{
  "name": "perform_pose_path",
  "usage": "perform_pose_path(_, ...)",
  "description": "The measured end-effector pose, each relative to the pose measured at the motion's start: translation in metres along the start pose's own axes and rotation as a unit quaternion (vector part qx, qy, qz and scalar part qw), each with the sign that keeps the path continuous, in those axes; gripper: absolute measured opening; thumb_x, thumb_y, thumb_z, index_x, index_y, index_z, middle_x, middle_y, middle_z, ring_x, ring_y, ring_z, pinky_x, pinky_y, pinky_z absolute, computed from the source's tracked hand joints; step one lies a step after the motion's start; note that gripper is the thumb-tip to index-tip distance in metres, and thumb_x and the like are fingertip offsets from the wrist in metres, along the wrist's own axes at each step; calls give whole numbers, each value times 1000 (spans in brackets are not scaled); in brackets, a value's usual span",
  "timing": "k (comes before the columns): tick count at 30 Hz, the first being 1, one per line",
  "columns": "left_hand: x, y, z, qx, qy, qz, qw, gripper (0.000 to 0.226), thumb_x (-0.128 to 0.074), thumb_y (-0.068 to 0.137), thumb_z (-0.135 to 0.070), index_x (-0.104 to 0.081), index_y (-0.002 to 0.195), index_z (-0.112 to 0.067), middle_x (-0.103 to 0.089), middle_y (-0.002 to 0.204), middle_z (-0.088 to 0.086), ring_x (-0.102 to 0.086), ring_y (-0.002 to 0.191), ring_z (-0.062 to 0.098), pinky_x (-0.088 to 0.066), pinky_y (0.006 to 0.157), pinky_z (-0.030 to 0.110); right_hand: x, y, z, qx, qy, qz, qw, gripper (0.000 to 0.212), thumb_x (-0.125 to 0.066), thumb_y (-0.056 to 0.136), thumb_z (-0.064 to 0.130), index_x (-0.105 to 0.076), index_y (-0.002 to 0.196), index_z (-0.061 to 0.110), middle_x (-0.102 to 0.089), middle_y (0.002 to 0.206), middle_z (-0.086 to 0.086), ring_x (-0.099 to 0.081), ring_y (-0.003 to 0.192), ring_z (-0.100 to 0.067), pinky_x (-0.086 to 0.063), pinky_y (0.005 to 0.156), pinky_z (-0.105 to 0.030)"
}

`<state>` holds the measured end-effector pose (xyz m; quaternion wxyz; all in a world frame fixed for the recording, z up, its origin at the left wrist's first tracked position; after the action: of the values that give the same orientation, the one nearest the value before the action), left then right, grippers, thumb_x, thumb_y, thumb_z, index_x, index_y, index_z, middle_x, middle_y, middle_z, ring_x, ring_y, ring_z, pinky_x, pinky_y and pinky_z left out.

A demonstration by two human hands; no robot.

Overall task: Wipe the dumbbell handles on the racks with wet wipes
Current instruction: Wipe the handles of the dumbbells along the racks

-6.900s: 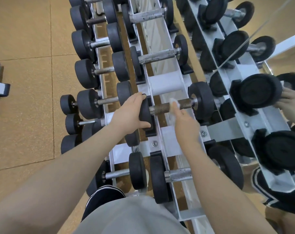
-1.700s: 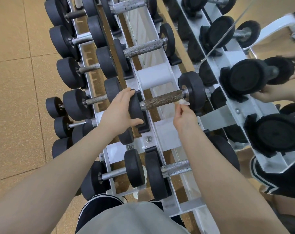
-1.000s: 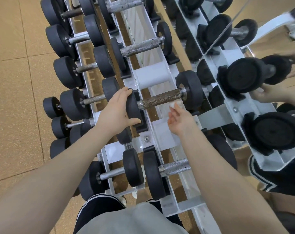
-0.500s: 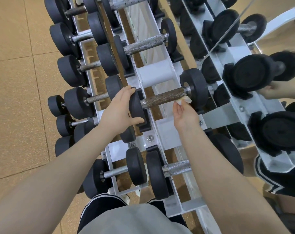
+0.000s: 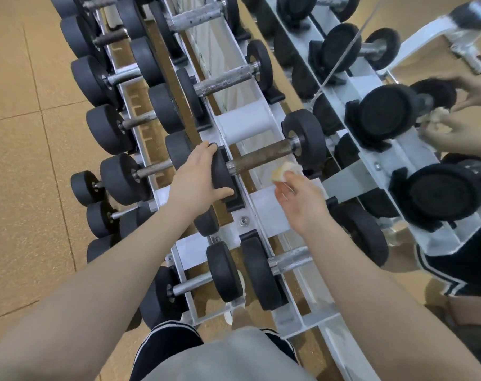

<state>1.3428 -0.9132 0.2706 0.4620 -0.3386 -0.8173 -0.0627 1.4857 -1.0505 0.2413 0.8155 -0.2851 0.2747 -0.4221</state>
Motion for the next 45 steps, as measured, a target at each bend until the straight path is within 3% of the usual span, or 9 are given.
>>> perform_pose_path(4, 8, -34, -41, -127, 14, -59, 990, 69, -65, 84, -26, -31, 142, -9, -28, 149, 8, -25, 139, 22, -20, 113, 33, 13, -55, -5, 110, -237, -27, 965, 14, -61, 87, 16, -61, 85, 2, -58, 109, 11, -53, 104, -6, -39, 95, -24)
perform_pose_path(8, -6, -90, -76, -168, -224, 112, 953, 42, -61, 86, -32, -51, 126, -21, -52, 115, -10, -53, 101, 5, -43, 87, 19, 11, -99, -15, 176, -277, 14, 945, 20, -62, 86, 10, -53, 68, 11, -60, 78, -1, -56, 69, -4, -40, 68, -19)
perform_pose_path(13, -14, -124, -78, -160, -284, 166, 931, 9, -64, 84, -28, -64, 91, -22, -59, 75, -15, -52, 62, -2, -40, 58, 13, 18, -142, -38, 167, -225, 37, 959, 23, -52, 93, 20, -62, 80, 3, -58, 73, -6, -54, 69, -11, -43, 70, -23)
perform_pose_path(18, -21, -140, -66, -123, -305, 186, 926, 10, -70, 79, -24, -62, 80, -29, -64, 88, 11, -54, 73, 22, -50, 76, 46, 41, -162, -57, 138, -134, 21, 981, 14, -56, 88, 1, -63, 85, 12, -65, 81, -3, -64, 70, -7, -53, 65, -15)
perform_pose_path(25, -42, -153, -69, -110, -261, 236, 930, 14, -62, 86, -22, -59, 72, -25, -53, 51, -19, -47, 49, -2, -38, 58, 19, 57, -170, -53, 159, -186, 31, 969, 17, -56, 87, -2, -66, 94, 10, -66, 80, 0, -64, 65, 0, -51, 64, -12)
perform_pose_path(33, -60, -167, -61, -78, -276, 245, 926, 21, -49, 94, -22, -56, 75, -16, -56, 52, -10, -52, 59, 9, -44, 63, 22, 83, -169, -60, 171, -235, -72, 954, 24, -42, 98, 16, -59, 81, 14, -63, 66, -8, -58, 48, -8, -48, 55, -23)
perform_pose_path(37, -60, -169, -47, -60, -280, 216, 934, 21, -47, 94, -20, -56, 77, -13, -52, 50, -5, -49, 52, 5, -42, 57, 9, 91, -169, -66, 166, -144, -112, 969, 28, -36, 100, 19, -54, 78, 17, -60, 79, -8, -60, 70, -15, -52, 62, -18)
perform_pose_path(41, -66, -174, -30, -22, -301, 249, 920, 10, -47, 94, -23, -56, 98, -18, -51, 53, 0, -48, 53, 11, -46, 63, 20, 82, -174, -69, 186, -78, -84, 976, 27, -38, 100, 19, -54, 79, 18, -58, 84, -3, -56, 83, -14, -47, 85, -27)
perform_pose_path(45, -72, -183, -26, -24, -295, 305, 905, 25, -40, 98, -26, -63, 95, -17, -55, 54, -4, -54, 56, 9, -49, 67, 25, 79, -182, -62, 218, -103, -88, 966, 25, -42, 98, 16, -51, 75, 21, -47, 69, 4, -46, 65, -9, -42, 68, -24)
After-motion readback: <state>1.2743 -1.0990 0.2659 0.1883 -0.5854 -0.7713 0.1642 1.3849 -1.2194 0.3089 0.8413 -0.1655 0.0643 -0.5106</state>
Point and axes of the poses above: each hand's wrist, its own y-axis towards the middle knuckle, its own x-axis out of the back of the hand, z = x × y, the point moved 9 cm from there along y, towards the middle knuckle
